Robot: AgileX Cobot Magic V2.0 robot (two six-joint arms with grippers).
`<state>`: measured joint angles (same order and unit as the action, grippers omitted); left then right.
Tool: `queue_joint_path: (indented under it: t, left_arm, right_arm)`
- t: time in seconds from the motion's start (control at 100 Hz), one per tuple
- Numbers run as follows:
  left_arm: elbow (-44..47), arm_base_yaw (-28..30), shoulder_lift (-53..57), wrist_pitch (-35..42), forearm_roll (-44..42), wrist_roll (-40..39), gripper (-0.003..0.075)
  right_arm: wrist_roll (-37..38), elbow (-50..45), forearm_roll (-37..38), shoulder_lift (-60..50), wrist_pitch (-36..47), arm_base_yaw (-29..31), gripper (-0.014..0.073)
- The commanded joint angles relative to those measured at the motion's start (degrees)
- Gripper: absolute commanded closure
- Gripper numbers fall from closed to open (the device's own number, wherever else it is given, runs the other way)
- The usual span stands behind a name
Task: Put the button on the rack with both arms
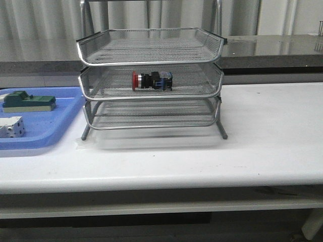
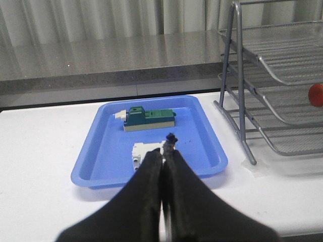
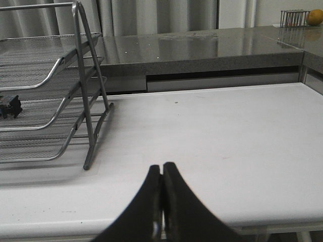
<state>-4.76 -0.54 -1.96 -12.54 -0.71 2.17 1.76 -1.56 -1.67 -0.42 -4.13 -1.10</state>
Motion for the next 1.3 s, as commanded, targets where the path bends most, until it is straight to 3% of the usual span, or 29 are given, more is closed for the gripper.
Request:
queue_joint_path:
  t: [0.0, 0.37, 1.29]
  left_arm:
    - [1.02, -1.06, 1.71, 5.29, -0.26, -1.11, 0.0741]
    - [7.46, -3.18, 4.17, 13.97, -1.62, -2.17, 0.0741]
    - [7.46, -3.18, 4.17, 14.07, -1.88, -2.17, 0.0741]
  right_arm:
    - [-0.02, 0.94, 0.46, -1.22, 4.56, 0.30, 0.0650]
    - [-0.02, 0.94, 0.46, -1.17, 4.56, 0.30, 0.0650]
    - [-0.02, 0.94, 0.46, -1.17, 4.56, 0.30, 0.0650]
